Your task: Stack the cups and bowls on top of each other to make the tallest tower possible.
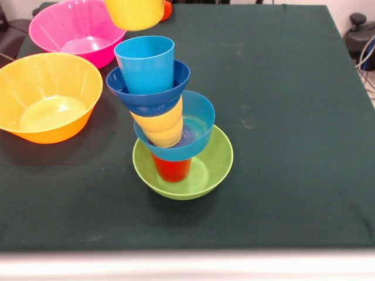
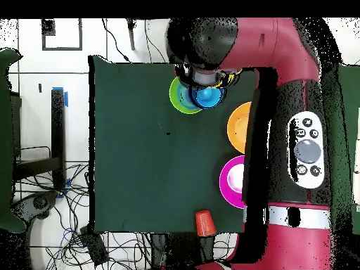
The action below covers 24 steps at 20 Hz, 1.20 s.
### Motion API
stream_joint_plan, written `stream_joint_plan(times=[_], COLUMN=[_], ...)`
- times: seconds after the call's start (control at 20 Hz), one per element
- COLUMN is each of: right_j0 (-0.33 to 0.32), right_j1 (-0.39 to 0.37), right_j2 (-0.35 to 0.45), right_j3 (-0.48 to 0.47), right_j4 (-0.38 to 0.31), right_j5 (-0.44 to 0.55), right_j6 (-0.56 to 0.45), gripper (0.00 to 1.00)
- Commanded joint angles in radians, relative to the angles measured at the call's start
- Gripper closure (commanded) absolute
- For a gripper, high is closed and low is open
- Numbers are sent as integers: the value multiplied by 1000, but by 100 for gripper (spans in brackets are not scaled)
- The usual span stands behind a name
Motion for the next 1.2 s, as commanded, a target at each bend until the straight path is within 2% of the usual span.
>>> stream_joint_plan(times=[0.05, 0.45, 1.2], right_j0=[30, 27, 9], right_j1=[47, 35, 35], right_j2=[28, 22, 29], right_j3=[109, 123, 145], right_j4=[-53, -61, -70], right_j5=[-20, 2, -39], right_j6=[-190, -205, -229], gripper=[100, 100, 100])
